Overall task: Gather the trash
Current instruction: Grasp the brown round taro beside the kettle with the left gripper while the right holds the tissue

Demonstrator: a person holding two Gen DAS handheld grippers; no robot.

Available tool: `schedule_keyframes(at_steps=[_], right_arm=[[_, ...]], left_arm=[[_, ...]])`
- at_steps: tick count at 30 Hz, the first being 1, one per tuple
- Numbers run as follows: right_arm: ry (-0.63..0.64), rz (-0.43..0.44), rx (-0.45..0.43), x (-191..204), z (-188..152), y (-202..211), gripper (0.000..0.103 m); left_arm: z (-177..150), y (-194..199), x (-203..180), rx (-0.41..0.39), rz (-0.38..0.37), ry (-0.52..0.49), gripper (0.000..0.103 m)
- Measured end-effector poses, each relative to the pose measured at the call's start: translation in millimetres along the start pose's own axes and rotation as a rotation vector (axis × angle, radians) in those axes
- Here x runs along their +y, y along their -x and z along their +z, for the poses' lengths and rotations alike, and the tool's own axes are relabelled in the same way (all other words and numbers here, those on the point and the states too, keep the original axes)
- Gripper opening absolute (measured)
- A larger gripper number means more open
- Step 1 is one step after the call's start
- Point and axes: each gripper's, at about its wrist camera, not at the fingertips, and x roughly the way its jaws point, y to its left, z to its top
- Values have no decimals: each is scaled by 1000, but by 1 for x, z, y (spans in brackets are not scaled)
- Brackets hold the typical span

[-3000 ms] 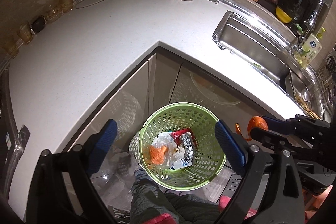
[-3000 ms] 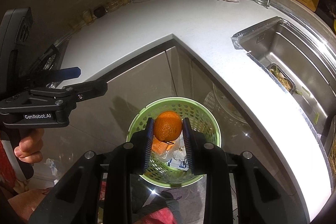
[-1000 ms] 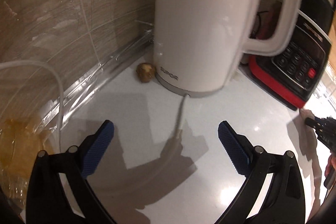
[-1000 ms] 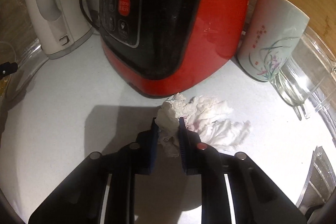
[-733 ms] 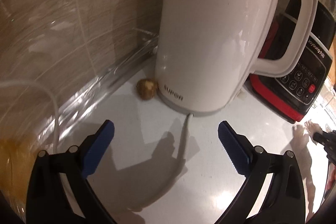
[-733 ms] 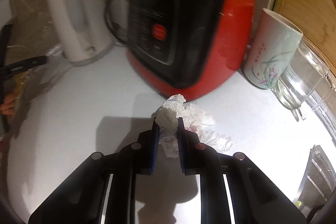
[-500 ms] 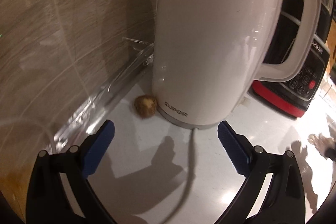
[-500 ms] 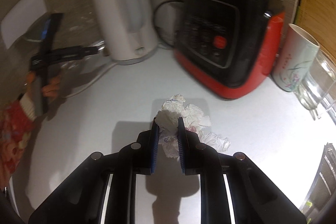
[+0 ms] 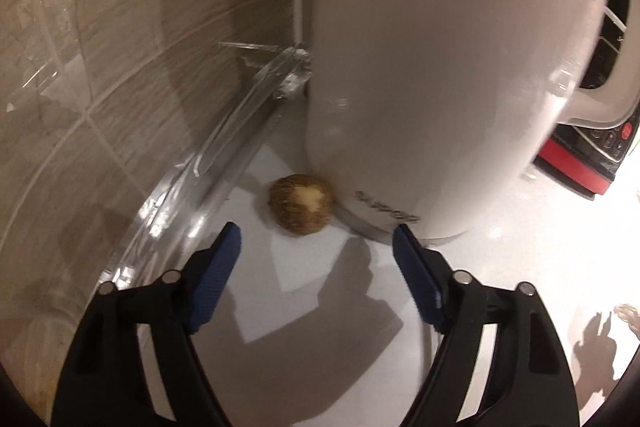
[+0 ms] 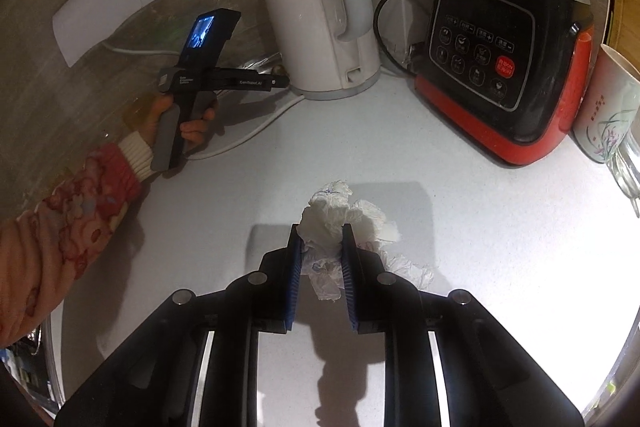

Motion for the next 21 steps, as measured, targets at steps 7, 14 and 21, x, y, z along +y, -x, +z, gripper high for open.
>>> schedule_keyframes(at_steps=[7,14,21], right_arm=[[-15,26,15,1,-10,6,22],[-11,53,43,9,-18,5,22],[-21,75,75,16,-26,3,22]], left_arm=[[5,-13,20,34,-31,0,52],[10,-16,26,30,-23,1,52],[11,-7,22,-15,-15,29,49]])
